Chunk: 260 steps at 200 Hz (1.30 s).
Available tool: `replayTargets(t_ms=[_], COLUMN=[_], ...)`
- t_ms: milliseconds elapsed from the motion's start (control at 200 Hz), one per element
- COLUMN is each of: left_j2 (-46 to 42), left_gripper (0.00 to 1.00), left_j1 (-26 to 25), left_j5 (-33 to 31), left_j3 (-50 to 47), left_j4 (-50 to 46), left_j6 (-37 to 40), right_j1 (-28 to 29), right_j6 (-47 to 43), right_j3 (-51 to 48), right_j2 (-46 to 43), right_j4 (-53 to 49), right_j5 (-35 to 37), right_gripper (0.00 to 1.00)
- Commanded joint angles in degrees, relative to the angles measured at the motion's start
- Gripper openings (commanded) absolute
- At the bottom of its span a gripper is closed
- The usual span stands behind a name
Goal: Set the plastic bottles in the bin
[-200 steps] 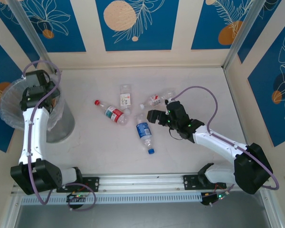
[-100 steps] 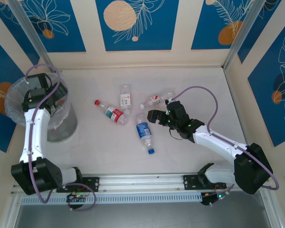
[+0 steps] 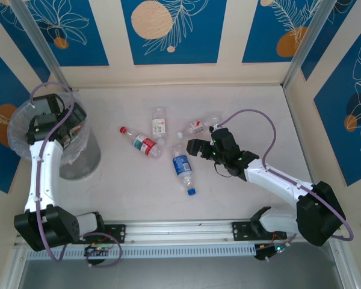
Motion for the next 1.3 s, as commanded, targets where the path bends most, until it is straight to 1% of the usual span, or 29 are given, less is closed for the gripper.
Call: replayTargets(t_ms=[0,165,290,405,585,670,735,820,880,960,990,1105,1220,1295], left_j2=[-0.9,-2.0,-2.9,-3.9,-6.0,-7.0,-6.8,-6.0,-5.7,-4.9,-4.6,-3.2,0.4,4.2], left_gripper=[0.96,0.99,0.99,0.99,0.99,0.99,0.99,0.99,0.99,0.99,0.99,0.99,0.99,0.99], left_j1=[0.5,0.4,0.5,0.5,0.3,-0.3,-1.4,-5.6,-10.7,-18.3,-20.3,-27.4,-34.9,-37.5], left_j5=[4.9,2.3,2.8,5.6,12.2,13.7,14.1,12.0,7.4,0.9,-0.9,-4.1,-11.9,-12.6], left_j3=[2.0,3.7,4.4,3.9,3.2,3.9,6.4,10.7,12.5,13.5,13.3,10.6,8.8,8.6], left_j4=[-0.9,-1.9,-2.0,-0.9,1.7,2.2,0.5,-3.3,-5.2,-7.0,-7.3,-4.9,-3.5,-2.7], left_j6=[-1.5,-2.0,-1.9,-1.7,-2.2,-1.7,-0.3,1.8,2.1,1.6,0.5,-4.9,-10.1,-12.8], right_j1=[-0.2,-0.2,-0.2,-0.2,-0.2,-0.3,-0.2,-0.2,-0.2,-0.2,-0.3,-0.4,-0.5,-0.5], right_j6=[0.7,0.7,0.7,0.6,0.9,1.0,1.2,0.8,-0.8,-5.3,-6.5,-9.7,-9.9,-9.2], right_j3=[-0.3,-0.2,-0.1,0.1,0.4,0.3,0.3,0.4,0.8,1.9,2.6,3.5,2.8,1.5], right_j2=[-0.4,-0.2,0.0,0.4,1.2,1.4,1.5,1.7,1.8,2.1,2.3,2.2,1.2,0.2], right_j4=[0.4,0.4,0.3,0.3,0.1,0.1,0.0,0.0,0.0,-0.4,-1.0,-1.8,-0.5,1.2], right_j5=[1.2,1.2,1.2,1.1,1.0,1.1,1.1,1.4,2.1,3.5,4.1,5.2,5.3,5.2], right_gripper=[1.00,1.00,1.00,1.00,1.00,1.00,1.00,1.00,1.00,1.00,0.99,1.00,0.99,1.00])
